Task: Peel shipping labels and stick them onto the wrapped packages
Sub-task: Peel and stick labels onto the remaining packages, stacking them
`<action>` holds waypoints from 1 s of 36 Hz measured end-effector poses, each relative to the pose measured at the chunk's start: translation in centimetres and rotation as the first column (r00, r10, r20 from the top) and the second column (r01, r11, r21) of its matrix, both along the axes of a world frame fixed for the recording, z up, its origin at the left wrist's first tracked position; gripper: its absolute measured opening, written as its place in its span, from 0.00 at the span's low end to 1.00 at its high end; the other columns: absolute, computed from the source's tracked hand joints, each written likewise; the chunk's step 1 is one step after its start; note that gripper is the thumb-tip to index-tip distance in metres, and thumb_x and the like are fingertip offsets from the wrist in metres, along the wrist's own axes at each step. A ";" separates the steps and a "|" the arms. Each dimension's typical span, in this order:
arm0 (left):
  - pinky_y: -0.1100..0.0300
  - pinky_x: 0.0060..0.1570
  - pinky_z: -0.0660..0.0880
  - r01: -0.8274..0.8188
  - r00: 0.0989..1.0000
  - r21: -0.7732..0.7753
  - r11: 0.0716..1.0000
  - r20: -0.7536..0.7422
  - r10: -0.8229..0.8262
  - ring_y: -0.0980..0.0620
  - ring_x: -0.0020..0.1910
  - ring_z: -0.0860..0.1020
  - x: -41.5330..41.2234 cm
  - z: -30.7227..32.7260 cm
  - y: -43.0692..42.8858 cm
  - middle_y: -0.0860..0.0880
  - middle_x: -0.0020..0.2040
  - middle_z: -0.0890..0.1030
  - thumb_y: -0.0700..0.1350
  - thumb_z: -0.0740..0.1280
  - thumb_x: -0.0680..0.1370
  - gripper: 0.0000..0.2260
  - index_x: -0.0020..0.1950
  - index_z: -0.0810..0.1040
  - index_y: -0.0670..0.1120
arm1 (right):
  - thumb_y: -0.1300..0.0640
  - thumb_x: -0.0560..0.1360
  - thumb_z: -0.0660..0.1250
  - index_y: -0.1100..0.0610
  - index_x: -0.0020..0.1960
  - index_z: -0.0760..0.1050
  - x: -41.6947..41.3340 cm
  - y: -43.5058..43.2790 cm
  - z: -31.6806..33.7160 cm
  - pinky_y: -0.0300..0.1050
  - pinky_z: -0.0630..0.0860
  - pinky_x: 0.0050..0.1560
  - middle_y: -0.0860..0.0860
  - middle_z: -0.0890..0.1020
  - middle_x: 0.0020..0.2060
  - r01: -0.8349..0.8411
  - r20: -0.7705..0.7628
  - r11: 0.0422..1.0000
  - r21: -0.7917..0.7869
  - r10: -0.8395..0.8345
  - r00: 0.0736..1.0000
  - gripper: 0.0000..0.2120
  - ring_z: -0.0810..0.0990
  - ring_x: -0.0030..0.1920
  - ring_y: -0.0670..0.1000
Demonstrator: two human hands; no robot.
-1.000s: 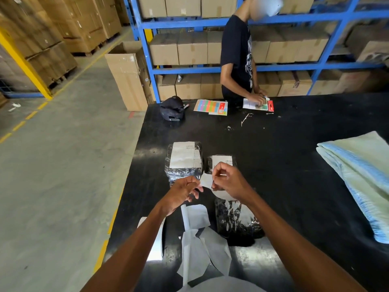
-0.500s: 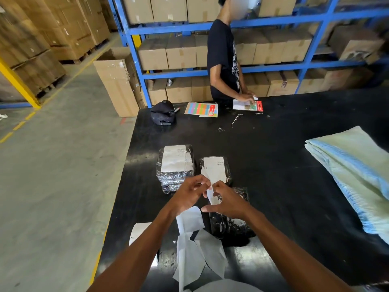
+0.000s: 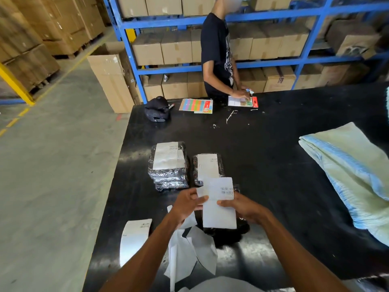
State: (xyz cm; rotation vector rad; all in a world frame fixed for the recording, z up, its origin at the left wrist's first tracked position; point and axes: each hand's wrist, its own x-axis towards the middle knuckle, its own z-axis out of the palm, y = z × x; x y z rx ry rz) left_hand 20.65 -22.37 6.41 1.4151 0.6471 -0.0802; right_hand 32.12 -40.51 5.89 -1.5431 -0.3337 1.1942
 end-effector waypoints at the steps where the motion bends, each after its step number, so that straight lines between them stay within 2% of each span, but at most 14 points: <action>1: 0.53 0.52 0.83 -0.046 0.999 -0.003 0.999 -0.009 0.046 0.44 0.53 0.85 -0.1 -0.4 -0.6 0.42 0.55 0.86 0.38 0.74 0.76 0.16 0.64 0.79 0.38 | 0.62 0.78 0.71 0.57 0.63 0.80 0.1 -0.3 -0.3 0.51 0.82 0.57 0.54 0.86 0.57 0.009 0.006 1.000 -0.007 -0.008 1.000 0.14 0.85 0.58 0.56; 3: 0.59 0.45 0.84 -0.116 0.993 -0.002 0.993 -0.033 0.116 0.46 0.48 0.85 0.0 -1.0 -1.7 0.42 0.52 0.85 0.35 0.72 0.77 0.13 0.61 0.80 0.35 | 0.64 0.78 0.71 0.60 0.61 0.81 0.4 -1.0 -0.8 0.44 0.82 0.48 0.55 0.87 0.55 0.070 0.051 0.997 -0.042 -0.067 0.996 0.11 0.86 0.52 0.52; 6: 0.64 0.37 0.82 -0.130 0.987 0.037 0.991 -0.093 0.133 0.50 0.43 0.83 0.1 -1.9 -2.6 0.42 0.50 0.84 0.34 0.71 0.77 0.09 0.57 0.80 0.35 | 0.64 0.77 0.72 0.67 0.51 0.81 0.9 -2.1 -1.9 0.42 0.80 0.36 0.58 0.87 0.47 0.183 0.153 0.970 -0.161 -0.158 0.975 0.06 0.86 0.39 0.47; 8: 0.65 0.36 0.81 -0.126 0.983 0.071 0.989 -0.122 0.134 0.53 0.41 0.83 0.2 -2.6 -2.8 0.43 0.48 0.84 0.35 0.71 0.77 0.08 0.56 0.81 0.38 | 0.65 0.77 0.72 0.66 0.47 0.79 1.1 -2.4 -2.2 0.40 0.79 0.31 0.58 0.84 0.39 0.208 0.190 0.954 -0.216 -0.168 0.967 0.04 0.82 0.31 0.46; 10: 0.65 0.34 0.80 -0.129 0.980 0.087 0.988 -0.139 0.141 0.55 0.38 0.83 0.5 -3.2 -3.0 0.45 0.46 0.85 0.35 0.72 0.77 0.08 0.56 0.82 0.38 | 0.65 0.78 0.71 0.65 0.46 0.78 1.0 -2.6 -2.2 0.39 0.78 0.28 0.58 0.80 0.35 0.209 0.206 0.947 -0.243 -0.160 0.965 0.04 0.80 0.28 0.46; 12: 0.61 0.37 0.81 -0.136 0.973 0.139 0.981 -0.169 0.158 0.51 0.38 0.83 1.0 -3.8 -3.1 0.46 0.44 0.86 0.37 0.73 0.76 0.07 0.54 0.83 0.39 | 0.65 0.79 0.70 0.65 0.45 0.78 1.1 -2.7 -2.4 0.38 0.77 0.26 0.57 0.79 0.32 0.224 0.226 0.940 -0.258 -0.167 0.960 0.04 0.79 0.26 0.46; 15: 0.47 0.47 0.83 -0.140 0.957 0.264 0.954 -0.212 0.199 0.44 0.43 0.85 1.7 -4.8 -3.0 0.46 0.43 0.87 0.41 0.76 0.73 0.03 0.43 0.85 0.42 | 0.65 0.79 0.70 0.64 0.43 0.78 1.3 -2.5 -2.7 0.40 0.77 0.25 0.55 0.80 0.29 0.270 0.243 0.922 -0.279 -0.204 0.948 0.06 0.79 0.25 0.47; 17: 0.48 0.46 0.83 -0.149 0.953 0.296 0.944 -0.213 0.217 0.43 0.43 0.85 1.9 -5.1 -3.1 0.45 0.43 0.87 0.42 0.77 0.73 0.07 0.39 0.84 0.40 | 0.64 0.78 0.70 0.63 0.40 0.78 1.3 -2.2 -3.0 0.41 0.77 0.25 0.55 0.80 0.28 0.296 0.256 0.909 -0.293 -0.224 0.940 0.08 0.79 0.25 0.48; 20: 0.55 0.39 0.79 -0.151 0.950 0.329 0.932 -0.212 0.229 0.46 0.38 0.82 2.3 -5.3 -3.1 0.42 0.43 0.87 0.42 0.77 0.73 0.12 0.33 0.78 0.42 | 0.64 0.78 0.70 0.63 0.39 0.78 1.5 -1.9 -3.3 0.43 0.78 0.26 0.59 0.80 0.32 0.324 0.280 0.894 -0.309 -0.240 0.930 0.09 0.79 0.27 0.52; 24: 0.48 0.42 0.82 -0.158 0.949 0.334 0.929 -0.210 0.237 0.46 0.38 0.82 2.7 -5.7 -2.9 0.41 0.43 0.87 0.41 0.77 0.73 0.10 0.35 0.80 0.39 | 0.63 0.78 0.70 0.63 0.38 0.79 1.6 -1.7 -3.5 0.43 0.77 0.26 0.57 0.80 0.31 0.336 0.321 0.882 -0.329 -0.230 0.919 0.10 0.79 0.27 0.51; 27: 0.59 0.34 0.78 -0.148 0.953 0.340 0.928 -0.203 0.227 0.49 0.34 0.81 3.1 -5.4 -2.9 0.43 0.40 0.86 0.41 0.76 0.74 0.10 0.35 0.79 0.43 | 0.62 0.77 0.71 0.65 0.37 0.79 1.8 -1.6 -3.4 0.42 0.76 0.26 0.55 0.79 0.28 0.355 0.363 0.869 -0.344 -0.226 0.904 0.11 0.77 0.27 0.50; 29: 0.60 0.35 0.79 -0.151 0.955 0.335 0.930 -0.194 0.224 0.49 0.37 0.83 3.2 -5.3 -2.9 0.46 0.41 0.85 0.41 0.75 0.75 0.06 0.39 0.81 0.44 | 0.61 0.77 0.71 0.70 0.39 0.80 1.9 -1.5 -3.6 0.43 0.77 0.26 0.56 0.80 0.29 0.363 0.384 0.859 -0.362 -0.218 0.897 0.13 0.78 0.27 0.51; 32: 0.54 0.42 0.83 -0.165 0.956 0.294 0.941 -0.186 0.226 0.46 0.43 0.86 3.3 -5.4 -2.9 0.46 0.44 0.86 0.41 0.75 0.75 0.03 0.43 0.82 0.45 | 0.59 0.75 0.72 0.69 0.38 0.80 2.2 -1.4 -3.9 0.50 0.83 0.30 0.56 0.81 0.28 0.366 0.428 0.848 -0.382 -0.189 0.884 0.13 0.81 0.28 0.53; 36: 0.53 0.42 0.83 -0.176 0.952 0.299 0.938 -0.190 0.239 0.45 0.42 0.86 3.3 -5.5 -3.1 0.47 0.42 0.86 0.42 0.75 0.75 0.04 0.42 0.82 0.46 | 0.58 0.73 0.72 0.67 0.36 0.81 2.4 -1.3 -4.5 0.59 0.84 0.34 0.61 0.85 0.32 0.377 0.473 0.829 -0.413 -0.158 0.867 0.13 0.84 0.30 0.57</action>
